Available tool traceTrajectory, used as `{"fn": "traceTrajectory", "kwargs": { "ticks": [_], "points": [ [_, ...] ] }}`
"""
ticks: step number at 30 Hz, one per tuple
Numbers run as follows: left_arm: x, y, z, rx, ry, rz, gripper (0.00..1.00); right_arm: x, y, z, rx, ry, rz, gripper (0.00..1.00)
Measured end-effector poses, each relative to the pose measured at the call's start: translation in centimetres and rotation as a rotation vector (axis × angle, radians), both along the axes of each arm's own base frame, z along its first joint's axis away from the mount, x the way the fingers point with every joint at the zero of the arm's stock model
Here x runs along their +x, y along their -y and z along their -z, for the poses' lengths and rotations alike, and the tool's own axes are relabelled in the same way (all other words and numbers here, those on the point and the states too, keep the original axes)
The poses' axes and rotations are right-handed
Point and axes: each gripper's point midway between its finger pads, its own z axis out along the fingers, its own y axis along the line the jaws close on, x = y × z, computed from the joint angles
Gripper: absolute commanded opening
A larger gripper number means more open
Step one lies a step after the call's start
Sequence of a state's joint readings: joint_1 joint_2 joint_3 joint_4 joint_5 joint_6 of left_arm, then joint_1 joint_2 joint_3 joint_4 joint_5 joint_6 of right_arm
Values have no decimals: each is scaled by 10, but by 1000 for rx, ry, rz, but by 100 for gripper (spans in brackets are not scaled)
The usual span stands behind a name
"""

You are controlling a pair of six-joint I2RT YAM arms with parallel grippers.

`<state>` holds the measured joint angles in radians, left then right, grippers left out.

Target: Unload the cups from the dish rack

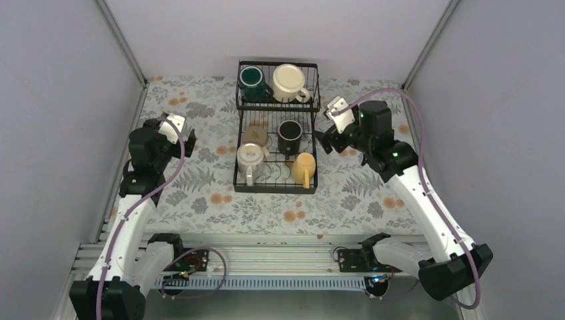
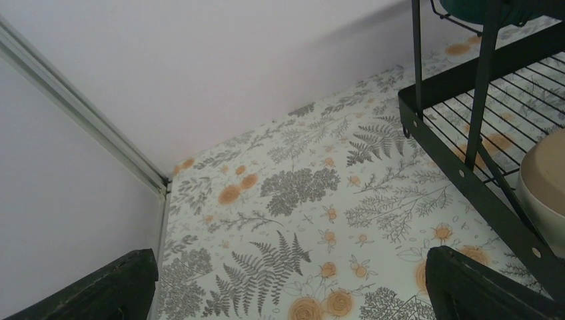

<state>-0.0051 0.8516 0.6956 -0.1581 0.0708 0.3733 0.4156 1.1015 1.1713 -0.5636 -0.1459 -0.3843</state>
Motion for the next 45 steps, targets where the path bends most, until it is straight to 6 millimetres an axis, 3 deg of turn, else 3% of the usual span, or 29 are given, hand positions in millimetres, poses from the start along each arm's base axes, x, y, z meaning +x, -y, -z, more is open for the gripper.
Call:
{"fn": "traceTrajectory", "kwargs": {
  "ticks": [14, 18, 21, 26, 29, 34, 37, 40, 45],
  "points": [
    [0, 0, -3, 1, 12, 2, 100, 9, -1, -3, 6, -50, 28, 100],
    [1, 2, -1, 3, 2, 12, 100, 29, -2, -27, 11, -36, 70, 100],
    [4, 2, -1, 3, -9, 14, 100, 50, -9, -56, 26, -13, 86, 98],
    [8, 2, -16, 3, 16, 14, 100, 94, -31, -90, 52, -9, 84, 73],
    [10, 2, -18, 3, 17, 14, 100, 116, -46, -70, 32, -68, 54, 58],
    [11, 1, -17, 22, 15, 13, 100, 137, -62, -8, -76, -224, -31, 64],
    [11, -1, -17, 40, 15, 9, 100, 137, -59, 20, -136, -286, -73, 63],
    [11, -1, -15, 49, 14, 8, 100, 139, -49, 24, -182, -279, -94, 57],
    [13, -1, -8, 48, 6, 10, 100, 148, -30, 7, -237, -214, -108, 44]
  ]
}}
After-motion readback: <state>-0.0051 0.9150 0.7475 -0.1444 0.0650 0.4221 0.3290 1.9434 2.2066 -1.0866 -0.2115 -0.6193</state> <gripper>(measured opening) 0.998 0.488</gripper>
